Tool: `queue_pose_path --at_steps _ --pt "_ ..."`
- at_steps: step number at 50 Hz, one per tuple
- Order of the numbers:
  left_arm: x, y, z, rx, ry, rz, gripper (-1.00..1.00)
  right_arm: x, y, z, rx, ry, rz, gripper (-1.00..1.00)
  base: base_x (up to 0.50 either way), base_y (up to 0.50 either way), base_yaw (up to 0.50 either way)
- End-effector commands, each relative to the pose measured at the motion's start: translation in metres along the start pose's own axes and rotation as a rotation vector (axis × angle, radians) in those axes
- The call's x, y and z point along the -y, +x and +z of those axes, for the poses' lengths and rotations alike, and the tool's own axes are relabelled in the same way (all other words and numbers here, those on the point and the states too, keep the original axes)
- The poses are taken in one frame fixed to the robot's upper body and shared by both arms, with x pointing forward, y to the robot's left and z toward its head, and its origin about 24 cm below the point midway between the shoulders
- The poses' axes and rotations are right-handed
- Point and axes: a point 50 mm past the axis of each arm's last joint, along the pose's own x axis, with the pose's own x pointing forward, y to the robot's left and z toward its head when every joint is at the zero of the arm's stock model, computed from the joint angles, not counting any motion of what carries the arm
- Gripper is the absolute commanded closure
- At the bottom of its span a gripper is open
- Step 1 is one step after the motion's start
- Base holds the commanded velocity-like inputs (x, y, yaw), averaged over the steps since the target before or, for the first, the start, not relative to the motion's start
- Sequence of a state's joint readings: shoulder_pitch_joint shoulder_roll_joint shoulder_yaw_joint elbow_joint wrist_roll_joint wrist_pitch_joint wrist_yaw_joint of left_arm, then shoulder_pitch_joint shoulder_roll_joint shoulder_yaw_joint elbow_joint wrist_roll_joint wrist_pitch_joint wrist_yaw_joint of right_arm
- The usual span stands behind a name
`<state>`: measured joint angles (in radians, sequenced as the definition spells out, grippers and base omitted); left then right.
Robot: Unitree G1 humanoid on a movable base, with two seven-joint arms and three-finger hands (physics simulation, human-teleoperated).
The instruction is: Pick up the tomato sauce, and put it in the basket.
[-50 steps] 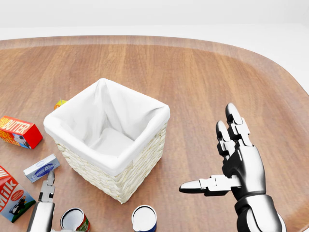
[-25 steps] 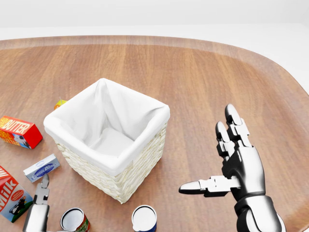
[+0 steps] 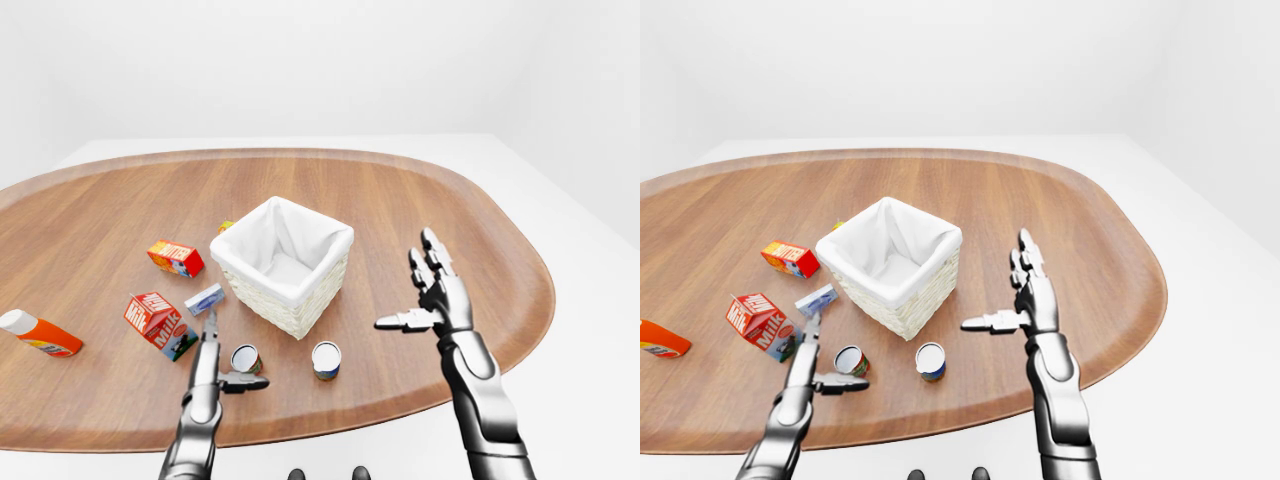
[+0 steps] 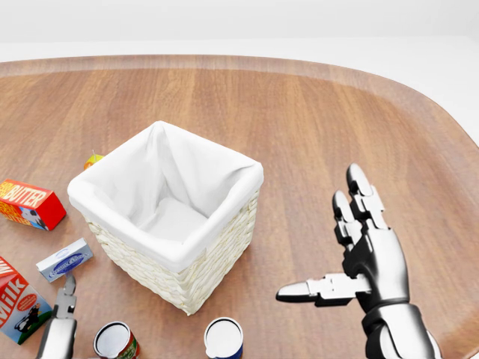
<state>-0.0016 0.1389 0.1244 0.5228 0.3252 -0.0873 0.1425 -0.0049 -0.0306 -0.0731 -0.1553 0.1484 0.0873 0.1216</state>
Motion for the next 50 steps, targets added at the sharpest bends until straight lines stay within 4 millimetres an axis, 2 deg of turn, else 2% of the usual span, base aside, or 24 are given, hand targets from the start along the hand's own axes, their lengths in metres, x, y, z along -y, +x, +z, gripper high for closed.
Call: queue_pose_path --at_steps 1,18,32,50 --pt "-0.0002 0.0019 -0.0019 -0.013 -0.001 0.001 -1.00 -0.0001 0.0006 -0.0022 -0.009 0.000 0.000 -1.00 0.00 0.00 0.00" --pt "0.0000 0.0059 -0.0030 -0.027 0.004 0.002 -1.00 0.0000 0.0003 -0.0016 -0.007 0.000 0.000 -1.00 0.00 0.00 0.00" --pt "0.0012 0.0068 0.0059 0.010 0.003 -0.002 -1.00 -0.0001 -0.0004 -0.0012 -0.005 -0.001 0.000 -1.00 0.00 0.00 0.00" --pt "0.0061 0.0100 0.0022 -0.018 0.016 -0.011 -1.00 -0.0001 -0.0002 -0.0022 -0.009 -0.001 0.000 -1.00 0.00 0.00 0.00"
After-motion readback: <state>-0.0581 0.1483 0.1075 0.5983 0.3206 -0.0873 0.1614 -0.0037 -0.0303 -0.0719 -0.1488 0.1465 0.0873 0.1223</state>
